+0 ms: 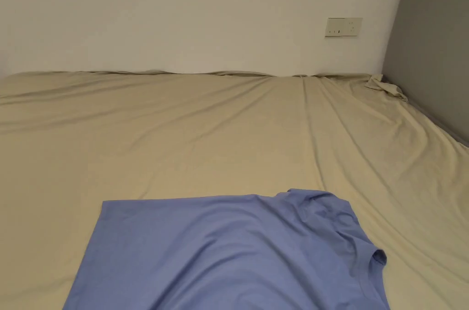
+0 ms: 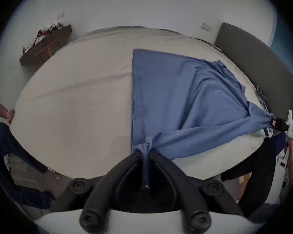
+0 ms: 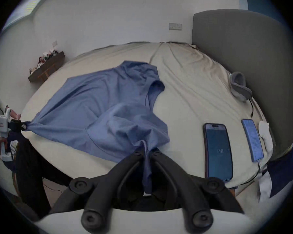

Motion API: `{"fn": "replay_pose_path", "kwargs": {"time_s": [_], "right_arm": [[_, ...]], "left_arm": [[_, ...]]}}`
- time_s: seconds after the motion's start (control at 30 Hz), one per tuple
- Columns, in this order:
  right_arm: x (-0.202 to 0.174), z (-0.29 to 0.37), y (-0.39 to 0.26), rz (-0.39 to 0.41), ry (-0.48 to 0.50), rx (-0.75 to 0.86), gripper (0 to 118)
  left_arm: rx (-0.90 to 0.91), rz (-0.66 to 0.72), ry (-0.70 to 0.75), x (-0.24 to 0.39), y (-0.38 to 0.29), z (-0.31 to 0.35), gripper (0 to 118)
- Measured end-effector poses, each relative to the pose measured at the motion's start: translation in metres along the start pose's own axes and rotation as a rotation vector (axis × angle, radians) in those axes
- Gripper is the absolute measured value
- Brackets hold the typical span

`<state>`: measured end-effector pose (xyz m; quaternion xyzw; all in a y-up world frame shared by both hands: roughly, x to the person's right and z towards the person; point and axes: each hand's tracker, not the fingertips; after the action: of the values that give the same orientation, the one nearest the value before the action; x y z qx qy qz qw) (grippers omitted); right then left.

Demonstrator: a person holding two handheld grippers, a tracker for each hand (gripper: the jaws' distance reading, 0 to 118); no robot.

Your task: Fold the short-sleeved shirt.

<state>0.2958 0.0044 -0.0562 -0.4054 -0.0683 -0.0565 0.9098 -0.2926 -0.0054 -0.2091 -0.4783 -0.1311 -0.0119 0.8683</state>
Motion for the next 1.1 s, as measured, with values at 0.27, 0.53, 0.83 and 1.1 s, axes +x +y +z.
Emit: {"fn": "replay_pose_path", "kwargs": {"time_s": [0.27,0.53,0.83,1.1], "right_arm": [[-0.037,0.039,0.03,0.027,-0.065,0.13,117],[-0.079,0.076,0.036,-0.016,-0.067,0.21,2],[-0.085,0.074,0.024,-0.058,0.079,0.175,2],[-0.089,0.065,0.022,-0.039,0.081,0.131,2]], "left_arm": [[0.205,-0.095,0.117,0.024,0.011,0.054,117],[0.377,-0.121,0.155,0.083,0.007,0.119,0],[0.191,-0.051,0.162,0.051,0.001,0.037,17],[-0.185,-0.01,0.24,0.02,0.018,-0.054,103]]}}
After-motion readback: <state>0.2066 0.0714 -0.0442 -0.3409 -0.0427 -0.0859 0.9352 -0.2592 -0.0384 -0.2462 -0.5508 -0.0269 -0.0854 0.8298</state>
